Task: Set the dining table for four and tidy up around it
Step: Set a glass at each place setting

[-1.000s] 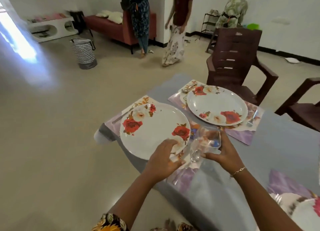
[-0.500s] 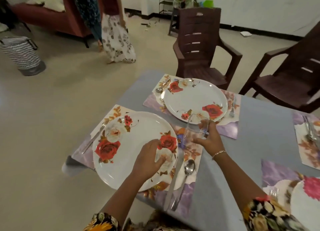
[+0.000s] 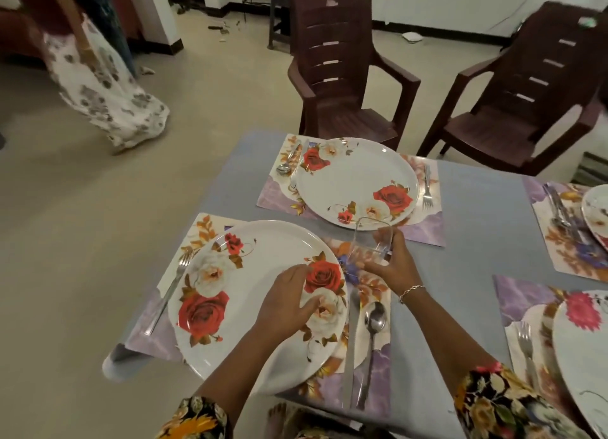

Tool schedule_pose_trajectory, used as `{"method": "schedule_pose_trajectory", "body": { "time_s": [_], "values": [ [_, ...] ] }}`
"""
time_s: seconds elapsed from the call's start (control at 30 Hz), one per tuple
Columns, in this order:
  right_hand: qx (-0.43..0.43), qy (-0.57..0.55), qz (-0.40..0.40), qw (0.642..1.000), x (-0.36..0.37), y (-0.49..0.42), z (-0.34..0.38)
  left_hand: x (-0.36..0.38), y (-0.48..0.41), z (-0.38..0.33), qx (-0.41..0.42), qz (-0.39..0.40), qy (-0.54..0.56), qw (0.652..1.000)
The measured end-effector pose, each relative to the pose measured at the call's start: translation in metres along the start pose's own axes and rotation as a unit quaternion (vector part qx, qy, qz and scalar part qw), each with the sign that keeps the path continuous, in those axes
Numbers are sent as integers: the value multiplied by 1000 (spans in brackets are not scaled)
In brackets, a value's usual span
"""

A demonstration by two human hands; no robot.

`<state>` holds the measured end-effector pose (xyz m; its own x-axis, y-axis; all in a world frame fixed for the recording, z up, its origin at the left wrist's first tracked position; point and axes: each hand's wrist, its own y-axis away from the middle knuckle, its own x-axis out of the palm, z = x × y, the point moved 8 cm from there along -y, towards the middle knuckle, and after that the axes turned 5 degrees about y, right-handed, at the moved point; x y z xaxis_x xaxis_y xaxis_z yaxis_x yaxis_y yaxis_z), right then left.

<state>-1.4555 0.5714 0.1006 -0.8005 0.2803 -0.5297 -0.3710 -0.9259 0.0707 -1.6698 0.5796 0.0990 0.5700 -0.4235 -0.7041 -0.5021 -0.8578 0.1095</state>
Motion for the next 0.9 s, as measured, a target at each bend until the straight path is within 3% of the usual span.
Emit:
{"method": "schedule_pose_trajectory", "body": {
  "time_s": [0.33,0.43,0.53,0.67,0.9],
  "values": [
    [48,-12,29,998,5,11,-12,0,-5,-5,52,55,-13,997],
    [49,79,-115,989,-17,50,-11,4,-4,-8,69,75,-14,995],
    [-36,190,-208,959,-12,111,-2,11,-2,-7,90,88,-9,992],
    [-87,363,-86,924,42,155,-28,17,-1,-6,110,100,-8,989],
    [-139,426,-16,894,51,151,-24,15,2,-4,122,104,-2,987]
  ]
}}
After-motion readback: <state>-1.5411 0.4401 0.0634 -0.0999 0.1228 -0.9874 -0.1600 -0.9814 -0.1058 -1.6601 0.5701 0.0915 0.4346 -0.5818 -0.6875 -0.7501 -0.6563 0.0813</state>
